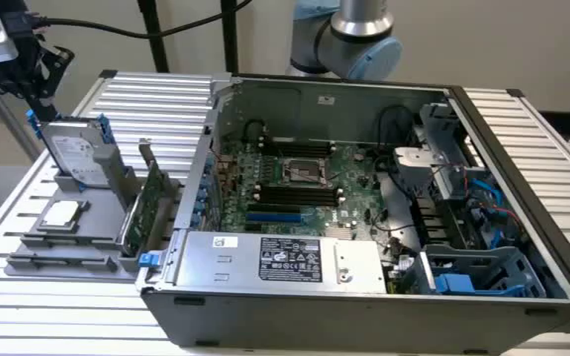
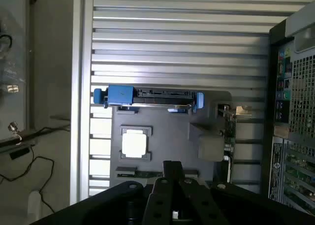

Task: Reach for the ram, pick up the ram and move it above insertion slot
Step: 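Reach for the ram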

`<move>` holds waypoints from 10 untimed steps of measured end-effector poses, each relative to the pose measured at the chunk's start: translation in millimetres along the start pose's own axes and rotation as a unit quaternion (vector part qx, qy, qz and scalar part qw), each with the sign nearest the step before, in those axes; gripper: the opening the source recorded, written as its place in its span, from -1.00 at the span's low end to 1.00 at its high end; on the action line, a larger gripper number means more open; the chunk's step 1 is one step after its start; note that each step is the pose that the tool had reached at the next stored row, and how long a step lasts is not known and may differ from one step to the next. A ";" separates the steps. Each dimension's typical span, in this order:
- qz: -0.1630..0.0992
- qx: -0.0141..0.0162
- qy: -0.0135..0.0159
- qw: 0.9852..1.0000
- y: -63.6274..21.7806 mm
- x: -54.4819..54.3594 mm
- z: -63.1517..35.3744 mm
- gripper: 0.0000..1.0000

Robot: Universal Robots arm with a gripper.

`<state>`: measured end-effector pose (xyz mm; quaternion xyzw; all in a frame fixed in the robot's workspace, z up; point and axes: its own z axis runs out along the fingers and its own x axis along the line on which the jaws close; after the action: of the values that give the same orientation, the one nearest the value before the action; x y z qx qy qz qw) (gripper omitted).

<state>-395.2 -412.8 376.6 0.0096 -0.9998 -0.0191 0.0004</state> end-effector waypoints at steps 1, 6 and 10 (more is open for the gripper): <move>0.000 0.000 0.000 1.000 0.0 0.0 0.0 -0.79; 0.000 0.000 0.000 1.000 0.0 0.0 0.0 -0.79; 0.000 0.000 0.000 1.000 0.0 0.0 0.0 -0.79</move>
<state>-395.3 -412.8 376.6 0.0096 -0.9998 -0.0191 0.0004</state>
